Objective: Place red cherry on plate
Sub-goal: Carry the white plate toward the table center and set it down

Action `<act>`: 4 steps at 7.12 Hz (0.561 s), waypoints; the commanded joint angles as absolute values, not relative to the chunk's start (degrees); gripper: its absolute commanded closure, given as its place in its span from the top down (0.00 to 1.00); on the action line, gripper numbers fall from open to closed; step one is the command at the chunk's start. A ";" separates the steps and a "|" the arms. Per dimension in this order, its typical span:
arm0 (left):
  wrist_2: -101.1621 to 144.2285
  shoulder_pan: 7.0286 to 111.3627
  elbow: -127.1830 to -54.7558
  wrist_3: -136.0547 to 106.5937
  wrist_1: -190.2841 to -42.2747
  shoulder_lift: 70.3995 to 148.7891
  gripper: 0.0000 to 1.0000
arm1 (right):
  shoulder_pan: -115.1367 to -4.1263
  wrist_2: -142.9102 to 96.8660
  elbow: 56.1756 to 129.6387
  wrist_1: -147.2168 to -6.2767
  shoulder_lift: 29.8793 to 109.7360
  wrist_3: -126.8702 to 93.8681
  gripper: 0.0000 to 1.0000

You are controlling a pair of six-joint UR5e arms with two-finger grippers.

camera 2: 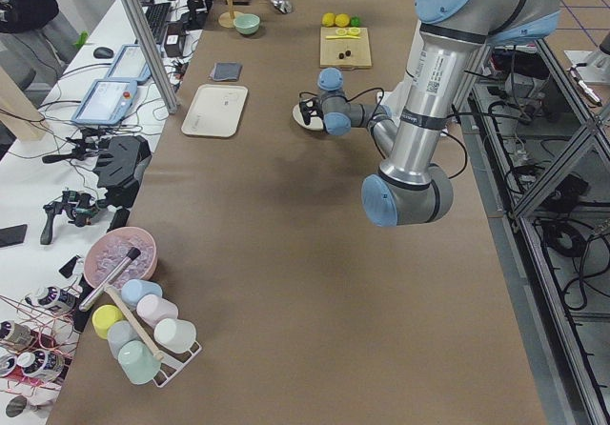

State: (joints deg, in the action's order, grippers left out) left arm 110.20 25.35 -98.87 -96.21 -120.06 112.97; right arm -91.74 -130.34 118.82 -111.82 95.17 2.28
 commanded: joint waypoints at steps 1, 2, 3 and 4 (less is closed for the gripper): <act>110.13 25.58 -95.82 -97.37 -124.07 113.90 0.00 | -91.76 -130.34 118.74 -111.80 95.19 2.29 1.00; 110.13 25.58 -93.19 -99.04 -127.32 114.78 0.31 | -91.76 -130.34 118.57 -111.71 95.19 2.29 1.00; 110.13 25.66 -92.21 -99.66 -129.70 114.87 0.94 | -91.76 -130.34 118.39 -111.71 94.92 2.20 1.00; 110.30 25.93 -92.20 -99.84 -129.73 115.57 0.97 | -91.76 -130.34 118.30 -111.71 94.83 2.20 1.00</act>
State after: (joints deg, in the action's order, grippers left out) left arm 110.17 25.71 -92.85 -99.30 -128.54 114.89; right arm -91.76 -130.34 118.45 -111.72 94.98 2.23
